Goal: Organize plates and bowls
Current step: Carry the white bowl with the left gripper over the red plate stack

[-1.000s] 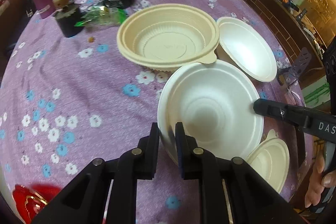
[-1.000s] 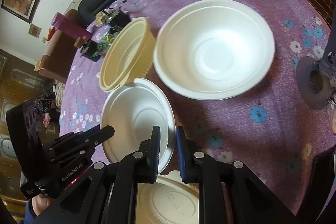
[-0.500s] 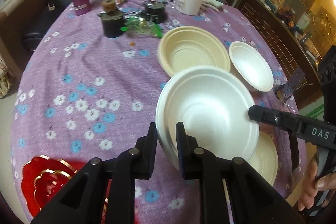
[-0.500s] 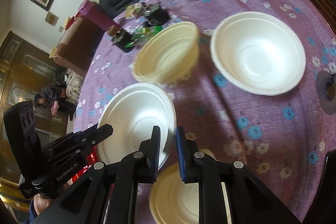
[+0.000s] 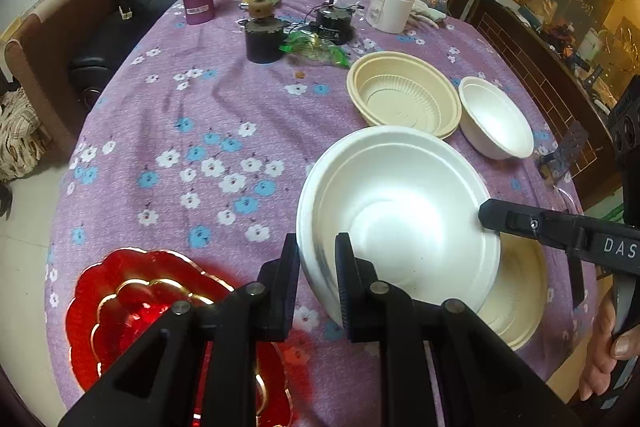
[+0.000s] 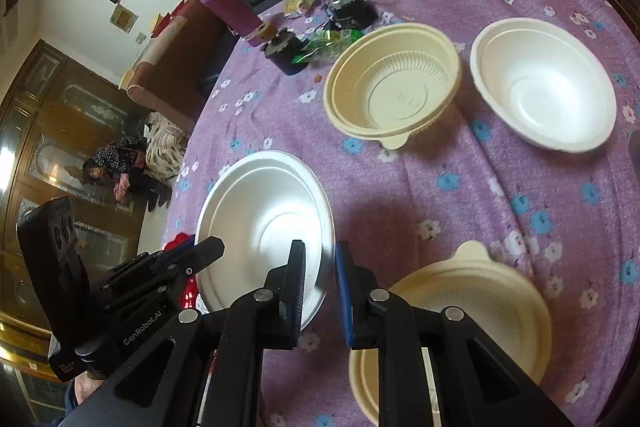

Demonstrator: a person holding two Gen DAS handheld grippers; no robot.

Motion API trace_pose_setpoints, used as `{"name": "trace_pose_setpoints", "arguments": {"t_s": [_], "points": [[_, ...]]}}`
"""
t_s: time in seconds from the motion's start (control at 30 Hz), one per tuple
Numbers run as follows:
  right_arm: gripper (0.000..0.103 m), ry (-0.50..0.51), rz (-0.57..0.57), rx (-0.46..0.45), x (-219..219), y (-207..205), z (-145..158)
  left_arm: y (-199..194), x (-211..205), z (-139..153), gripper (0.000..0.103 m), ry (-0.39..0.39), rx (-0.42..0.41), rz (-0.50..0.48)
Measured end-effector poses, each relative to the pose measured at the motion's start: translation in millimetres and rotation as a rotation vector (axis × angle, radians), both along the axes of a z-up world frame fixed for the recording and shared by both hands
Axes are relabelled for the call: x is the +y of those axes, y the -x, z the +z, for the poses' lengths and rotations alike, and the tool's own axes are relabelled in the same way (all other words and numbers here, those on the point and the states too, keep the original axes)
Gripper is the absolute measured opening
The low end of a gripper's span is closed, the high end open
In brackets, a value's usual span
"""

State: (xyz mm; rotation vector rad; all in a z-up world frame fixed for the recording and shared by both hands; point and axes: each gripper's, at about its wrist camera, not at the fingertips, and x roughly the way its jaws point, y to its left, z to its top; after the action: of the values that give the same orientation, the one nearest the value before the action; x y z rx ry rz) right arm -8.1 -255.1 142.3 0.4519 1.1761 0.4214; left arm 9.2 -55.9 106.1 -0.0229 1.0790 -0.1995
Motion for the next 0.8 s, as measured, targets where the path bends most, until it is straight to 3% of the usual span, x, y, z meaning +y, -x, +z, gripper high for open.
{"name": "trace_pose_setpoints", "arguments": {"t_s": [0.8], "points": [[0.017, 0.003, 0.021, -0.004, 36, 9, -1, 15, 31, 9, 0.017, -0.015, -0.041, 0.01]]}}
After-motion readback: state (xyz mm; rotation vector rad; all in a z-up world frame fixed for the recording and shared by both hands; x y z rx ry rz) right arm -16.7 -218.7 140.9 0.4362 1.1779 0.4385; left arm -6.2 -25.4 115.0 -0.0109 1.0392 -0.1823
